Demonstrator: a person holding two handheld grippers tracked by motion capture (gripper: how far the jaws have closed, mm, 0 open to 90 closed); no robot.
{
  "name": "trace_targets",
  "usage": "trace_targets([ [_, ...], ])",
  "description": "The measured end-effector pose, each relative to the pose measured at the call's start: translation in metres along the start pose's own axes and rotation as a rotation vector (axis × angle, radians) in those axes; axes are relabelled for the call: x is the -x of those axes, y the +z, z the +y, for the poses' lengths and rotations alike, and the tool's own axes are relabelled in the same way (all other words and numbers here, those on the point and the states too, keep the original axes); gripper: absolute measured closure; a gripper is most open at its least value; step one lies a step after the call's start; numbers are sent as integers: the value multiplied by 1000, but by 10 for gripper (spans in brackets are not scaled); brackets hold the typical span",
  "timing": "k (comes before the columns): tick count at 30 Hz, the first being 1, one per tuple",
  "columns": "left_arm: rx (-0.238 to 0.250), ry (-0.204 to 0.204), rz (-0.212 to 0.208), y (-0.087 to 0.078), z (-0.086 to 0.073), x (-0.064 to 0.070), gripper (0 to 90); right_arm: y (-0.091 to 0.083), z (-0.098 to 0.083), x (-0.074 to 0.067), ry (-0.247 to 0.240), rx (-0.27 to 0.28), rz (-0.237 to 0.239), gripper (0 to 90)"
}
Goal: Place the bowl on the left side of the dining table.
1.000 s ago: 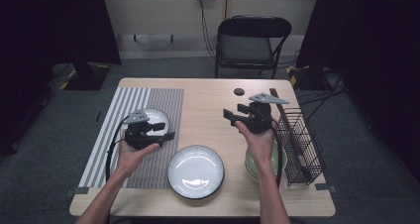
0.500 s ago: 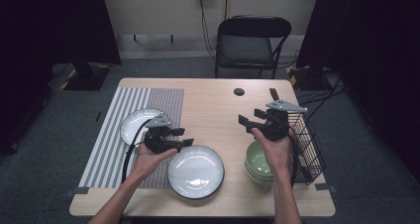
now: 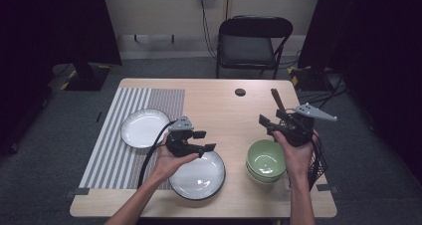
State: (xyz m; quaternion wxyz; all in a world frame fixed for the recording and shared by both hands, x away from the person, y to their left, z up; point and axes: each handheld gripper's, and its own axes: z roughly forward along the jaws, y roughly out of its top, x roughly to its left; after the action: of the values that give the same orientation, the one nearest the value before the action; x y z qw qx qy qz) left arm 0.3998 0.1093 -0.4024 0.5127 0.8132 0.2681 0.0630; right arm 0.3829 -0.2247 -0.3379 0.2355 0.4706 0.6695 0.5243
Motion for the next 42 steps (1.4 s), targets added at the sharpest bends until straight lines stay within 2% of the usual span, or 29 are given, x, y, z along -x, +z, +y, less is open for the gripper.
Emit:
trace_targets([
  [2,8,16,7,3,2,5,368,-1,6,2,-10,-17,-8,285],
  [4,7,17,-12,6,5,8,368,-2,10,4,-19,-35,-9,280],
  [6,-6,39,5,7,7,12,371,-4,10,7,-22,-41,-16,274],
  [7,-7,37,5,9,7,14,379,-6,10,9,-17,-39,-16,273],
  [10,-16,39,-30,13,10,20,393,-10,5,15,-1,-38,-16,271],
  [11,-20,48,-33,16,11,22,396,-11,5,16,-6,-56,-20,271],
  [15,-13,39,-90,28,16,34,417,-19,7,14,-26,-46,-31,271],
  [16,-11,49,-99,31,18,38,423,-20,6,16,-18,-46,-32,271],
  [18,-8,53,-140,37,21,46,447,-19,4,21,-6,-50,-39,273],
  [20,-21,66,-159,45,23,54,468,-17,1,23,-9,-68,-48,276],
  [27,-43,100,-257,75,28,76,506,-14,-2,30,18,-71,-32,289],
  [33,-79,107,-316,98,25,88,555,-11,-4,30,13,-87,-41,289],
  [38,-86,111,-339,107,24,95,581,-10,-6,30,17,-97,-36,289],
  [39,-85,99,-356,108,24,96,584,-10,-6,30,18,-98,-35,288],
  [42,-96,128,-362,114,26,103,601,-9,-6,31,21,-100,-39,288],
])
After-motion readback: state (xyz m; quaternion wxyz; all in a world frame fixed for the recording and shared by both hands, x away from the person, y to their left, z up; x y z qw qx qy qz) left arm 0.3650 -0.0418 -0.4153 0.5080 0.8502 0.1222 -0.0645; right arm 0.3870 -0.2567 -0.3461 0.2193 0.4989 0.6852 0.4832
